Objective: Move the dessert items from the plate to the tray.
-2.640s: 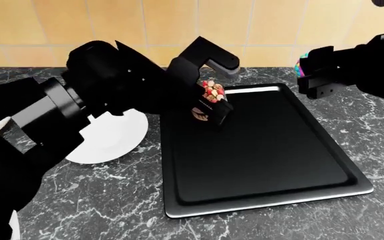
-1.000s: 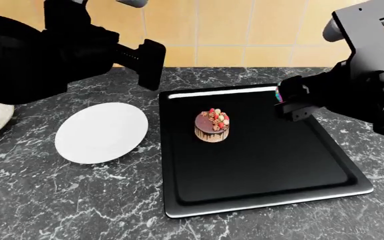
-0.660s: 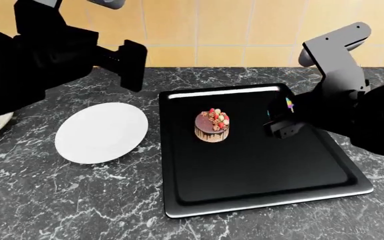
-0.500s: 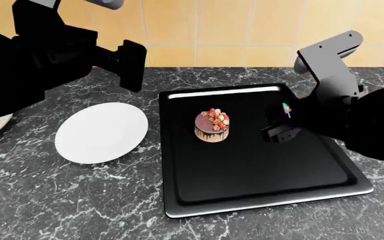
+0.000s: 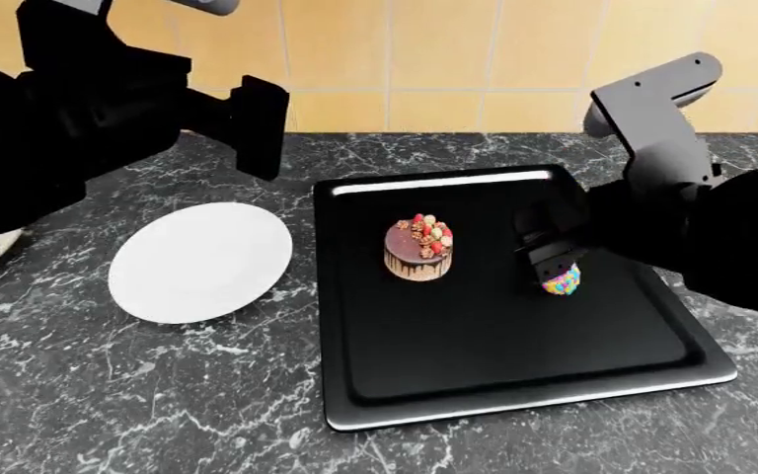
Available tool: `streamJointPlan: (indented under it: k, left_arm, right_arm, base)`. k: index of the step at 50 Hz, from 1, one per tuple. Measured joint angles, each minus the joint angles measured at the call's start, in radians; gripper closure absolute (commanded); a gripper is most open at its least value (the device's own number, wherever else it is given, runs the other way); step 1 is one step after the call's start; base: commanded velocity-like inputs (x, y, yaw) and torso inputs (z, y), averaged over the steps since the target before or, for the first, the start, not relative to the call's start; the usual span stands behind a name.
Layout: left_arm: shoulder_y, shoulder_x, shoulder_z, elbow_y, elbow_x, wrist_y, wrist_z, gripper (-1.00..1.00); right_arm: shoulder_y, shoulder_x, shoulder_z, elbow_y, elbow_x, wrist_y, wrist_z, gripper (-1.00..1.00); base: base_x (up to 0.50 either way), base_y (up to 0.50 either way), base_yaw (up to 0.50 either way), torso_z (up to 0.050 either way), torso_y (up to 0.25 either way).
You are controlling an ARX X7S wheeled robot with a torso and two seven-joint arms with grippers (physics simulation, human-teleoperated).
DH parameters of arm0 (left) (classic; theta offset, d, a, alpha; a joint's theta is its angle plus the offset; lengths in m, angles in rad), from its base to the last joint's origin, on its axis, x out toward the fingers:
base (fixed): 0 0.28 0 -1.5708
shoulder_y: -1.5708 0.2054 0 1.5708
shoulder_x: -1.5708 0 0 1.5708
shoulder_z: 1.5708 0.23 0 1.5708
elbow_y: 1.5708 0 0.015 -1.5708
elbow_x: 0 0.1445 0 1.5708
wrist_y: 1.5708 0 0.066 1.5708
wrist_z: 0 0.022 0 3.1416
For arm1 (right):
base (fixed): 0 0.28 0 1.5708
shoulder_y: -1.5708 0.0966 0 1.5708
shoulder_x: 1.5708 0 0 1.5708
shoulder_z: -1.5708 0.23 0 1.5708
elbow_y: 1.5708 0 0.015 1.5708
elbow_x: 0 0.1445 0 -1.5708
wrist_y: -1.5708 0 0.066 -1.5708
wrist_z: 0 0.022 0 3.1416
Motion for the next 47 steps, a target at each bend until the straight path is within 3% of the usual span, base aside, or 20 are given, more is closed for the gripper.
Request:
streamJointPlan:
  k: [15, 47]
  left_arm:
    - [-0.009, -0.05, -0.026, 0.062, -0.035, 0.002, -0.034, -1.0]
    - [-0.119, -0.256, -0.115, 0.294, -0.251, -0.037, -0.223, -1.0]
  right_arm:
    - [0.114, 0.058, 0.09, -0.054, 0.099, -0.021, 0.072, -1.0]
    - [0.215, 0.229, 0.238, -0.251, 0.176, -0.081, 0.158, -1.0]
  base:
    - [0.0, 0.0, 0.0, 0.0, 0.0]
    - [0.0, 0.0, 0.0, 0.0, 0.0]
